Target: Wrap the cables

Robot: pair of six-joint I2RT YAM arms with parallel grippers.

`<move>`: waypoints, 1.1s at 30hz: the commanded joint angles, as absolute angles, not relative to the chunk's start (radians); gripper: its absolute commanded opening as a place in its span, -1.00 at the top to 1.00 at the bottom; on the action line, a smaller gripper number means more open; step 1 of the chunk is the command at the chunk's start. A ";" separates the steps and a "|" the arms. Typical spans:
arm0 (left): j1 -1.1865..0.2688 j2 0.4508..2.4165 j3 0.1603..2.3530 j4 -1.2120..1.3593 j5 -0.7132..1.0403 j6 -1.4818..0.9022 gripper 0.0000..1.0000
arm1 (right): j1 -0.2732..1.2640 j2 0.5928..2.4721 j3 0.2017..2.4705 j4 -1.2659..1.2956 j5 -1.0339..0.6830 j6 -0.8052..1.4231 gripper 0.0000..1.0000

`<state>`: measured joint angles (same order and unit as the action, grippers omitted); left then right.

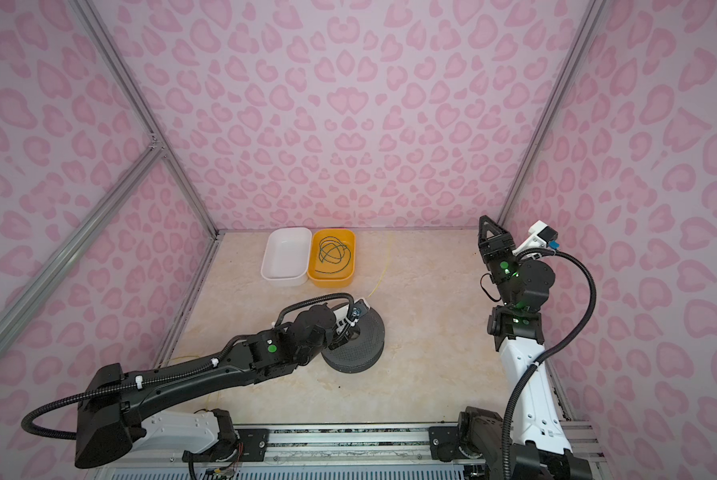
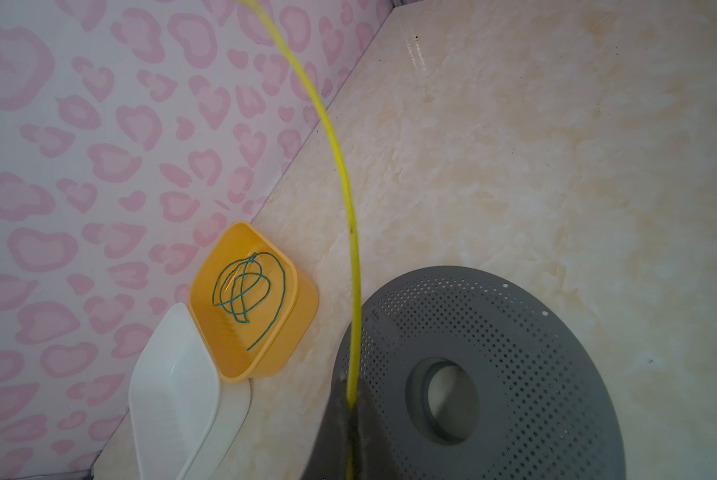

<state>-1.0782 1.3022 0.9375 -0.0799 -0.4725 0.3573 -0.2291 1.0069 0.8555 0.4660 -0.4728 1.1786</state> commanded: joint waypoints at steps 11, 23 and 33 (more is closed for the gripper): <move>-1.071 1.243 0.935 -0.029 -0.439 0.320 0.94 | -0.136 0.805 0.564 0.376 -0.403 1.093 -0.09; -1.042 1.284 1.011 -0.048 -0.345 0.359 0.94 | 0.335 0.541 0.285 0.373 0.122 0.935 -0.13; -1.043 1.334 1.080 -0.087 -0.295 0.346 0.94 | 0.418 0.672 0.317 0.437 0.093 0.968 -0.14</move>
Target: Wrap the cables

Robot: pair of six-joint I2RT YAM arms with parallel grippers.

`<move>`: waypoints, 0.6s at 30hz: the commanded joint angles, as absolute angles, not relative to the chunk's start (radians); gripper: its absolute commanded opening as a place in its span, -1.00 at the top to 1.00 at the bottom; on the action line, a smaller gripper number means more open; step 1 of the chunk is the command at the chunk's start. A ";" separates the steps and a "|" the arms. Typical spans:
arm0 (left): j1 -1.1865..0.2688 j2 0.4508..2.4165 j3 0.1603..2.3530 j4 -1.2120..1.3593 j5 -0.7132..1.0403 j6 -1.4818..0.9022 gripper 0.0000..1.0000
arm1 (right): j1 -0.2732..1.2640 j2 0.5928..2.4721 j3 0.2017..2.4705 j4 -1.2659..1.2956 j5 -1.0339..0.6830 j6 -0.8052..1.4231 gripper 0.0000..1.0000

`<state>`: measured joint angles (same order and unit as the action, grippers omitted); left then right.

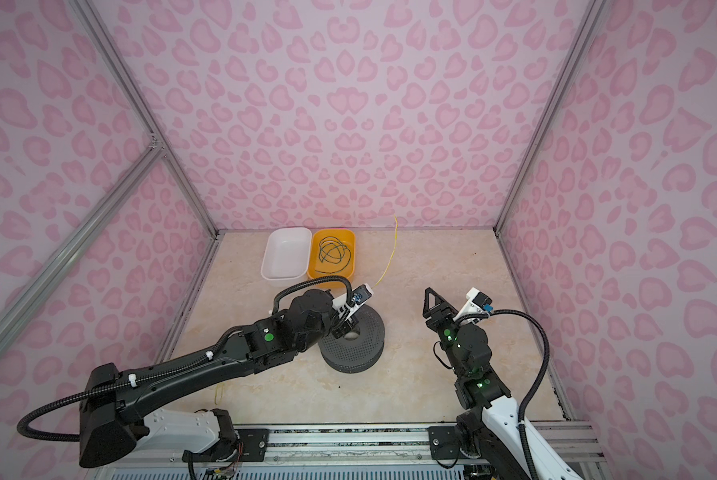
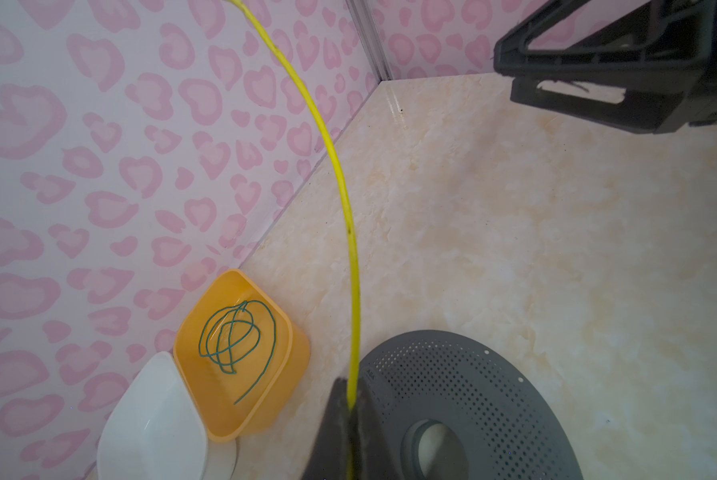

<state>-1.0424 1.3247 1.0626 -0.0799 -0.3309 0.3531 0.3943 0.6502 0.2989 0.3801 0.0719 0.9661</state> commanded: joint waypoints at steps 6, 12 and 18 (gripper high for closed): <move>-1.041 1.341 1.070 -0.091 -0.269 0.344 0.94 | 0.485 0.730 0.367 0.470 0.052 0.963 -0.20; -1.035 1.350 1.070 -0.106 -0.207 0.323 0.94 | 0.521 0.705 0.368 0.496 0.028 0.969 -0.25; -1.035 1.374 1.080 -0.094 -0.205 0.324 0.94 | 0.557 0.747 0.385 0.534 -0.009 0.997 -0.26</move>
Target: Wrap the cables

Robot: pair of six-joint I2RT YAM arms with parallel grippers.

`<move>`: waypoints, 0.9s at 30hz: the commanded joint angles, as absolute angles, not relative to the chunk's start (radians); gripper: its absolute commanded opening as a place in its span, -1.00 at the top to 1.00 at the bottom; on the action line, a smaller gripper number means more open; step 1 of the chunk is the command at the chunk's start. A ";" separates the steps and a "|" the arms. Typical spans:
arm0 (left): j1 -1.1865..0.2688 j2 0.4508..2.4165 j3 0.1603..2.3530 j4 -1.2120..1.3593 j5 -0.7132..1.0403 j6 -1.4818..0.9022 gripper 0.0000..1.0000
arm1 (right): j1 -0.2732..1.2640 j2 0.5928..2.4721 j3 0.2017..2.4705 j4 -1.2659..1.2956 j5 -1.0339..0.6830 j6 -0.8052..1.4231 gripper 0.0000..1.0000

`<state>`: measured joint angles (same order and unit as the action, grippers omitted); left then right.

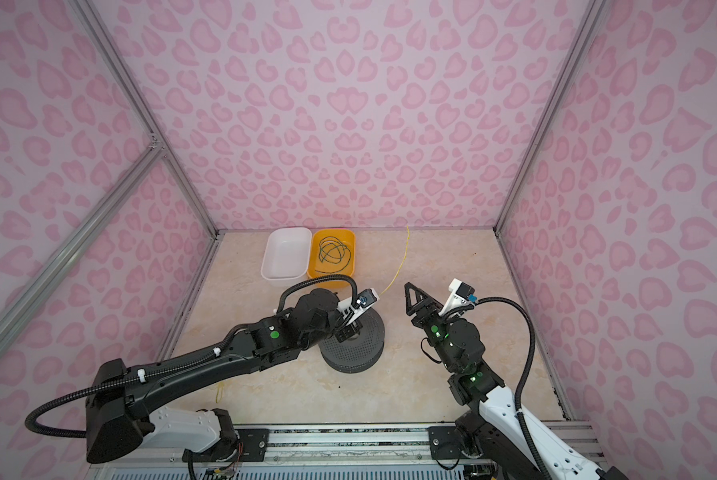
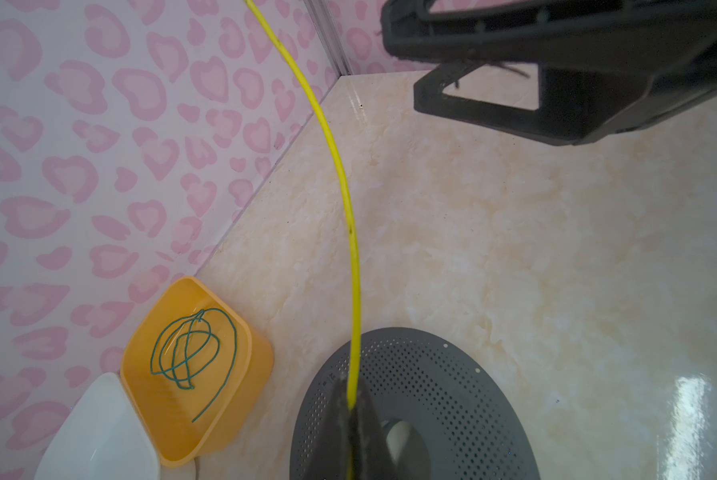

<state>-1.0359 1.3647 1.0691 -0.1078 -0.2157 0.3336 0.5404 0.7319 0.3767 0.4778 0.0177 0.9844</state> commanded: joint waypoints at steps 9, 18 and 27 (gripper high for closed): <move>-1.028 1.405 1.094 -0.063 -0.201 0.299 0.94 | 0.684 0.813 0.371 0.618 0.070 0.989 -0.26; -1.028 1.419 1.109 -0.059 -0.173 0.277 0.94 | 0.690 0.858 0.395 0.615 0.063 0.977 -0.25; -1.028 1.419 1.110 -0.065 -0.165 0.283 0.94 | 0.689 0.830 0.397 0.568 0.091 0.965 -0.24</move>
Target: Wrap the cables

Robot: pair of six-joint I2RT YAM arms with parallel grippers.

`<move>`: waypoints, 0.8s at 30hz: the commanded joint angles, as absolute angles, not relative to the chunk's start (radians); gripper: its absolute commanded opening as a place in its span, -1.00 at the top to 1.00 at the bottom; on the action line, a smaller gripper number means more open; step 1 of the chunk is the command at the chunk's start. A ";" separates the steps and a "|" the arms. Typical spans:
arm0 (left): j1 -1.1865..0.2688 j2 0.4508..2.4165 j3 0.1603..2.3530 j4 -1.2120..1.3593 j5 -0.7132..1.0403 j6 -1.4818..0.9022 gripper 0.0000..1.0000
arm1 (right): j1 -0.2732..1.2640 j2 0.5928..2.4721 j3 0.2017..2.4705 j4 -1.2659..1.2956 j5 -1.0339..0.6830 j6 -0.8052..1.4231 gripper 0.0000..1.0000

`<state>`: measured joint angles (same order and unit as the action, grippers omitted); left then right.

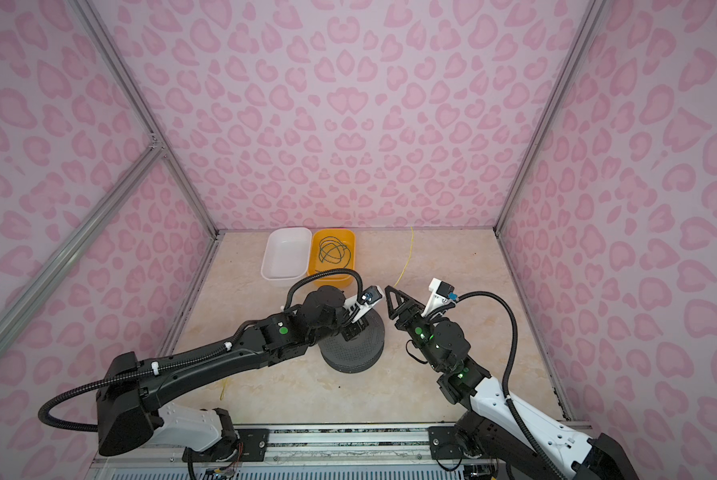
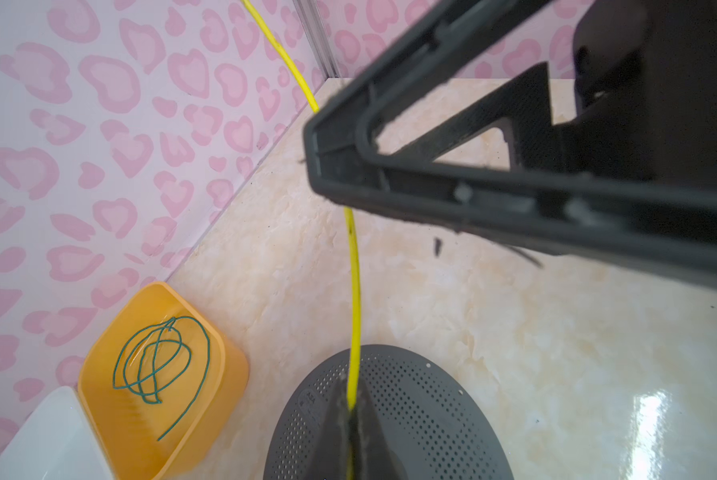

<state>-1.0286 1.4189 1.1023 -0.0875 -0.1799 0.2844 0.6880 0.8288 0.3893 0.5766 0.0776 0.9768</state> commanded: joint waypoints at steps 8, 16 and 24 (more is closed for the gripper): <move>-1.028 1.417 1.114 -0.068 -0.148 0.279 0.94 | 0.689 0.931 0.409 0.658 0.035 1.019 0.20; -1.027 1.410 1.108 -0.075 -0.150 0.283 0.88 | 0.677 0.931 0.440 0.645 0.046 1.029 1.00; -1.028 1.360 1.106 -0.106 -0.169 0.272 -0.10 | 0.561 0.875 0.462 0.594 0.033 1.025 1.00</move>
<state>-1.0279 1.3941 1.1023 -0.1024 -0.1581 0.2821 0.5953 0.8848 0.4522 0.6003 0.0402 1.0283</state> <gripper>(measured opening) 0.536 0.049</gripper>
